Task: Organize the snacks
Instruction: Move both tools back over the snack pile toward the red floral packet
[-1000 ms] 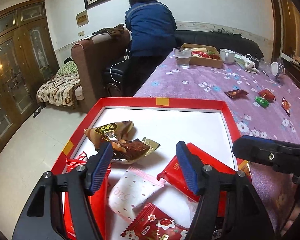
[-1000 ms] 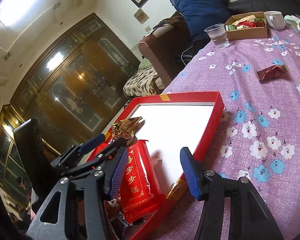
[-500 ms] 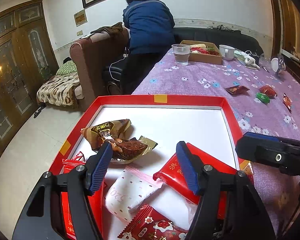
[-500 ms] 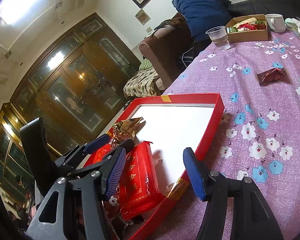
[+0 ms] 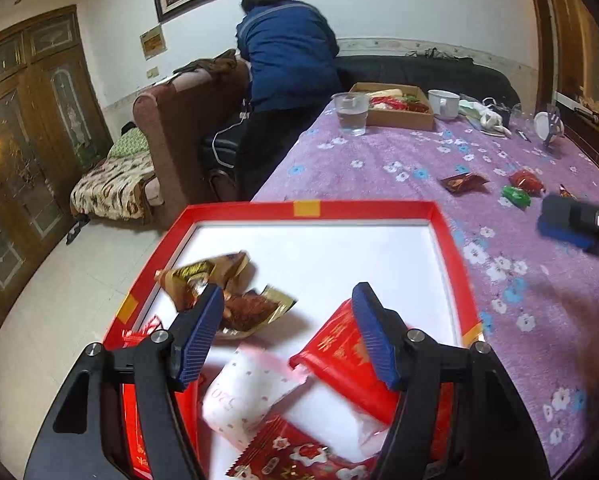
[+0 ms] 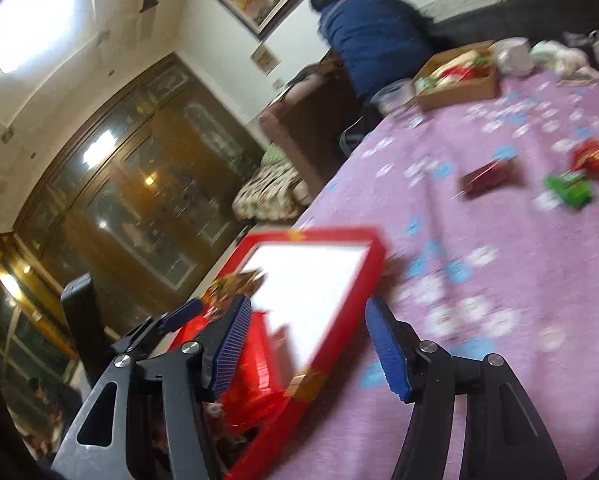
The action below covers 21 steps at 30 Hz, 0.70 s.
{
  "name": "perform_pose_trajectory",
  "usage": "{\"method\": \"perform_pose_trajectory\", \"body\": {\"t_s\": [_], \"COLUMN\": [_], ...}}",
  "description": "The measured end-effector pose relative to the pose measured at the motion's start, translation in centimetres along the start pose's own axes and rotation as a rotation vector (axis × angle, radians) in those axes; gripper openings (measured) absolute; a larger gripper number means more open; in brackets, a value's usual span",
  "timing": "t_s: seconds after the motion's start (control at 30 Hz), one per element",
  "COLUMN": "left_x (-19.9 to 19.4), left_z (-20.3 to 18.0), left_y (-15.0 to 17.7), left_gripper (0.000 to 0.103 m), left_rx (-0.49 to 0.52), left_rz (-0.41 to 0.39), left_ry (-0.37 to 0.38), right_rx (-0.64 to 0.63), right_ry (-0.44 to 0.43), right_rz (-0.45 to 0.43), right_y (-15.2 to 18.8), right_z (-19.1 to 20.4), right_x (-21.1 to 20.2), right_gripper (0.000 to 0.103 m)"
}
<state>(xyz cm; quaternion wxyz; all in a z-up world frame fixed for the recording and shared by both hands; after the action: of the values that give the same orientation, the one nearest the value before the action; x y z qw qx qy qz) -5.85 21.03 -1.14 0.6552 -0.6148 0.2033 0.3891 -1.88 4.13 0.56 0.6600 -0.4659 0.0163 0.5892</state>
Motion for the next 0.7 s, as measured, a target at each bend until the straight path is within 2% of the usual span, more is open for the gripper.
{"method": "perform_pose_trajectory", "body": {"t_s": [0.07,0.1,0.17,0.3,0.5,0.7], "left_x": [-0.3,-0.4,-0.7,-0.9,-1.7,-1.9], "left_z": [-0.9,-1.5,-2.6,-5.9,-10.7,-14.7], "left_y": [-0.4,-0.5,-0.7,-0.8,-1.3,-0.4], "left_gripper": [0.069,0.074,0.078,0.078,0.078,0.078], "left_rx": [0.019,0.031,0.052,0.130,0.254,0.355], "left_rz": [-0.008,-0.012,-0.017,-0.013,-0.016,0.014], "left_ry": [0.006,0.011,0.017,0.043,0.092,0.139], "right_rx": [0.025,0.045,0.087,0.242,0.389,0.618], "right_ry": [0.069,0.099,0.159,0.246,0.380,0.375], "right_rz": [-0.045,-0.062,-0.087,-0.133,-0.157,-0.106], "right_y": [-1.1,-1.7,-2.4,-3.7,-5.0,-4.2], "right_z": [-2.8,-4.4,-7.3,-13.6,-19.7,-25.3], "right_x": [-2.3,-3.5,-5.4,-9.2,-12.3,-11.7], "right_gripper": [0.067,0.068,0.068,0.068,0.068,0.068]}}
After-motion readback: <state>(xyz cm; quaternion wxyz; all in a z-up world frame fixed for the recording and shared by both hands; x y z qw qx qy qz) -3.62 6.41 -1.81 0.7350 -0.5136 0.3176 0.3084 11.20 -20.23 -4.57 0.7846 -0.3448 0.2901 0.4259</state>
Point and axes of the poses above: each gripper's, at about its wrist camera, not at the fingertips, and x roughly the way its jaws point, z to its left, y to its underside, the point moved 9 cm from there along x, roughly the way its jaws point, and after that the axes turned 10 degrees about z, right-handed, at the moved point
